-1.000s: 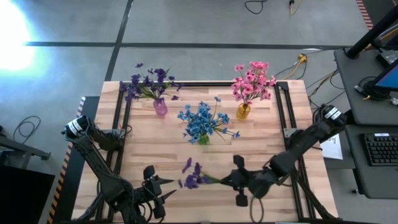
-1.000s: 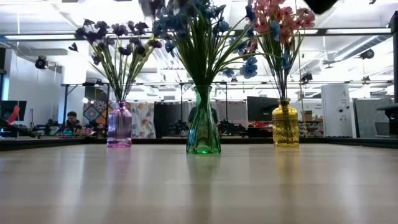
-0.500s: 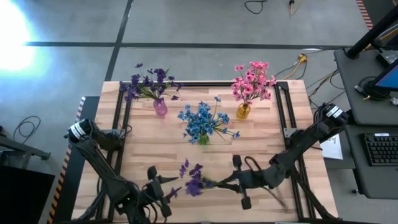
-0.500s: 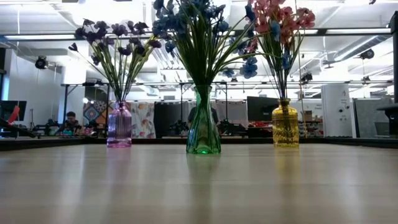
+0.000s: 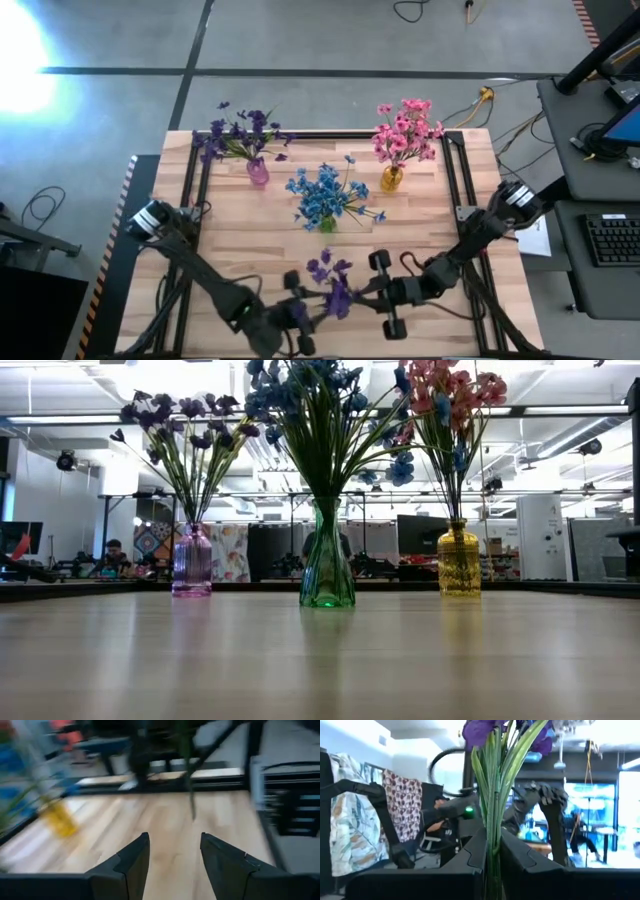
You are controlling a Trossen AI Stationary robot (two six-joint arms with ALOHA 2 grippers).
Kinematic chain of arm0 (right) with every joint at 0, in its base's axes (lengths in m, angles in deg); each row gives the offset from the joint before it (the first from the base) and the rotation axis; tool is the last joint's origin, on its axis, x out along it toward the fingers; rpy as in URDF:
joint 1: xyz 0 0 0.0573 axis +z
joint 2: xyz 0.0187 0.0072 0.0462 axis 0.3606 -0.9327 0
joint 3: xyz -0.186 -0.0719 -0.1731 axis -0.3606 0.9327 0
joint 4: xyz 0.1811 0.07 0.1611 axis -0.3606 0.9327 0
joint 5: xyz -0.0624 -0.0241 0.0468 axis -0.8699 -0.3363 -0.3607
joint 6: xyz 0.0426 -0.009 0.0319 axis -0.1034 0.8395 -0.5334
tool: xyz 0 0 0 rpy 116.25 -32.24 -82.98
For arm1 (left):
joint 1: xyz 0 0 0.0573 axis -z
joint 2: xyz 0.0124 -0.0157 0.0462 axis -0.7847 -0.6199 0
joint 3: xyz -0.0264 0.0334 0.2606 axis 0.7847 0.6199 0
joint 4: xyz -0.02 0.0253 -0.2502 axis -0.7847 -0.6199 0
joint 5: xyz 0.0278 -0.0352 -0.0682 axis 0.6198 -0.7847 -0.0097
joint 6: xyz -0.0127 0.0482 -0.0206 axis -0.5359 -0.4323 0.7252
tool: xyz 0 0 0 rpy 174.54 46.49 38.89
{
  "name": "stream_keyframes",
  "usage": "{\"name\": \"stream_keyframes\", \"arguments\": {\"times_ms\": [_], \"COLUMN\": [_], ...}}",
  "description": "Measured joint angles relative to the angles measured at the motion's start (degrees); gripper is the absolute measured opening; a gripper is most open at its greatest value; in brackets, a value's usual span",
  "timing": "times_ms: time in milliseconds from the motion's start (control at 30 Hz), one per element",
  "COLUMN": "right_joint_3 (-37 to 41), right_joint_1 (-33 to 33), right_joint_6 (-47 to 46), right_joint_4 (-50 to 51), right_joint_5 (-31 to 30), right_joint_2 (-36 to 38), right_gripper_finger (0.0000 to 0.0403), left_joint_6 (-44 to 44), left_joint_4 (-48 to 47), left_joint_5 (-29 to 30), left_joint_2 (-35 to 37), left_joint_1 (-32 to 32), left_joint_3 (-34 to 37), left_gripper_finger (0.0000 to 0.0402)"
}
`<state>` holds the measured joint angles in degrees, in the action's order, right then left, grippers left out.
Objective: Sort flowers into vase by color
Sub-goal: Put the violet flowers into the violet vase
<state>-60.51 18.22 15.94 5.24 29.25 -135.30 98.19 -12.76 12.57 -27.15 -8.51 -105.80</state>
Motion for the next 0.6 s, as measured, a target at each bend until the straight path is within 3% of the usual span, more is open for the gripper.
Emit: {"name": "stream_keyframes", "arguments": {"times_ms": [67,233,467,600], "right_joint_3": [-2.04,-5.79,-7.63,-7.72], "right_joint_1": [0.00,0.00,-0.04,-0.35], "right_joint_6": [2.15,5.66,9.56,9.75], "right_joint_4": [-0.40,-0.31,-0.24,-1.50], "right_joint_5": [0.74,3.32,4.78,5.66], "right_joint_2": [-1.43,-4.04,-5.27,-5.25], "right_gripper_finger": [0.0028,0.0028,0.0028,0.0028], "left_joint_6": [-3.94,-8.90,-14.36,-15.91], "left_joint_4": [4.05,9.55,12.60,12.65], "left_joint_5": [-4.07,-4.62,-13.42,-13.99], "left_joint_2": [-0.65,-2.34,-5.64,-7.66], "left_joint_1": [-1.50,-3.48,-4.61,-4.76], "left_joint_3": [-1.44,-3.96,-7.55,-10.38], "left_gripper_finger": [0.0164,0.0164,0.0164,0.0164]}}
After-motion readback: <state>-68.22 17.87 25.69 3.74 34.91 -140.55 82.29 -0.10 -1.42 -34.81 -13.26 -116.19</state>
